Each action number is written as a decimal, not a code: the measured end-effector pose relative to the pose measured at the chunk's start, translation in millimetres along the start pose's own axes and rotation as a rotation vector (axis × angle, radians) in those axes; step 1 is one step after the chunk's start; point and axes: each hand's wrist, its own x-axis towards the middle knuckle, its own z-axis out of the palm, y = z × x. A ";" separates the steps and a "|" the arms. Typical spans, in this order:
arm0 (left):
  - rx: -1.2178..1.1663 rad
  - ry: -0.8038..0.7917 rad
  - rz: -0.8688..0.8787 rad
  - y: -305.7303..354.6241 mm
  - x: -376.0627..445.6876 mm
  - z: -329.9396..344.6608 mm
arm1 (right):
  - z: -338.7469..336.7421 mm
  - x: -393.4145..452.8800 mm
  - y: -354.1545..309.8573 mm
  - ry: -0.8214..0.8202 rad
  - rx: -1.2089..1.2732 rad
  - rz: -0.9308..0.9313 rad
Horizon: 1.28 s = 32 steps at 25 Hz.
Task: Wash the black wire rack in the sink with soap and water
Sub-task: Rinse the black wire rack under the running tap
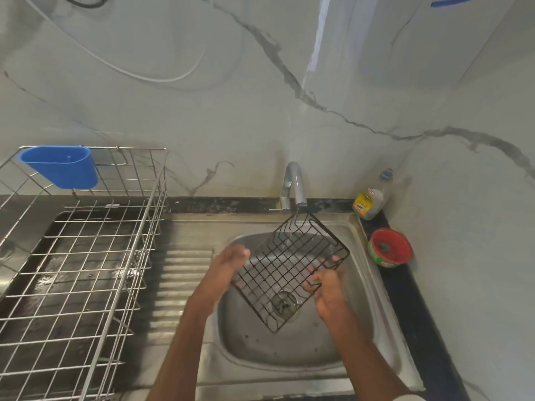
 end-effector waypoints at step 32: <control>0.401 0.534 0.255 -26.7 -7.8 62.0 | 104.3 24.6 -77.6 -0.417 -0.872 -0.285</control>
